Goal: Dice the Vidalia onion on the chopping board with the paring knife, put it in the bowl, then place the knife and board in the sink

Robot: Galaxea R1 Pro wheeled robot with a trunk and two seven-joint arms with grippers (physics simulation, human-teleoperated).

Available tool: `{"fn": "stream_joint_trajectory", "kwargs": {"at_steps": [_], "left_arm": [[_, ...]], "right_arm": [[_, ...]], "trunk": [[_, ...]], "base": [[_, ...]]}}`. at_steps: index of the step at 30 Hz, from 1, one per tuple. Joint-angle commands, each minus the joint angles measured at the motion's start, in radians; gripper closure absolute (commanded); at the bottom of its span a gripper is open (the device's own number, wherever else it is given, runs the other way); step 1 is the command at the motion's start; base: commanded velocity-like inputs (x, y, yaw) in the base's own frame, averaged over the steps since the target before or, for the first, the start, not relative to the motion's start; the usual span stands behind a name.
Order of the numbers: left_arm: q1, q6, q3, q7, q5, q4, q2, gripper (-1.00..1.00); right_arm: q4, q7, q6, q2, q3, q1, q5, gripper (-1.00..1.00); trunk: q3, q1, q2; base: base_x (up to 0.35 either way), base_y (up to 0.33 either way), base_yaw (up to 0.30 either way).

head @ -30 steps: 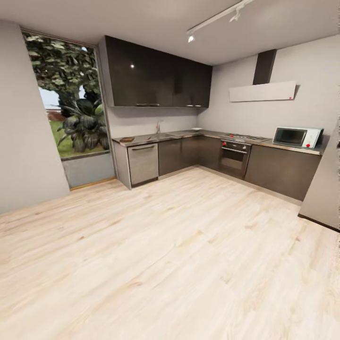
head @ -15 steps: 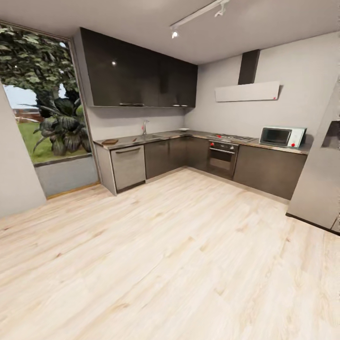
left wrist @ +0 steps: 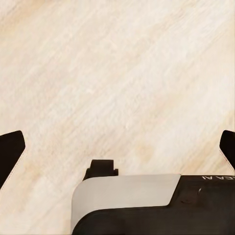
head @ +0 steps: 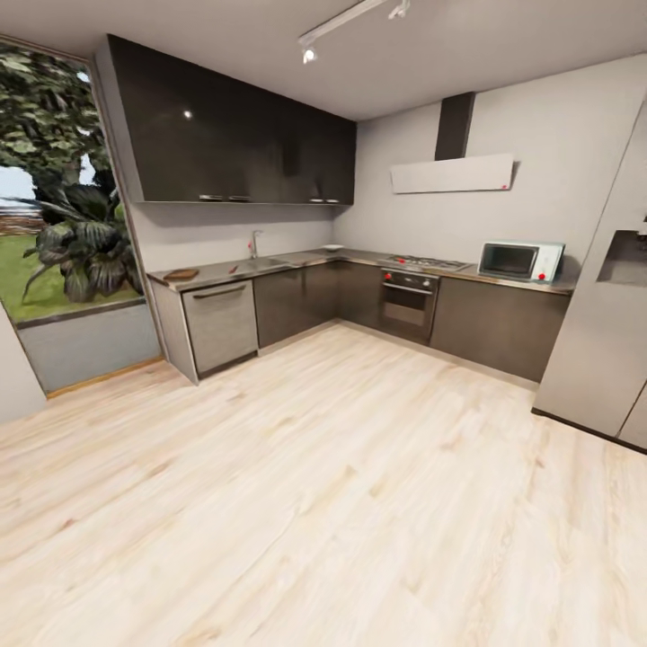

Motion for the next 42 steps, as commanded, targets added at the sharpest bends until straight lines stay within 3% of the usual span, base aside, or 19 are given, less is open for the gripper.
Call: {"fn": "stream_joint_trajectory", "kwargs": {"at_steps": [1, 42], "left_arm": [[0.000, -0.002, 0.001, -0.001, 0.002, -0.001, 0.000, -1.00], [0.000, -0.002, 0.001, -0.001, 0.002, -0.001, 0.000, -1.00]], "right_arm": [[0.000, -0.003, -0.002, 0.000, 0.001, 0.000, -0.001, -1.00], [-0.001, -0.005, -0.002, 0.000, 0.001, 0.000, 0.000, -1.00]], "trunk": [[-0.001, 0.001, 0.000], [-0.001, 0.001, 0.000]], "base": [[0.346, 0.000, -0.023], [0.345, 0.000, -0.001]]}}
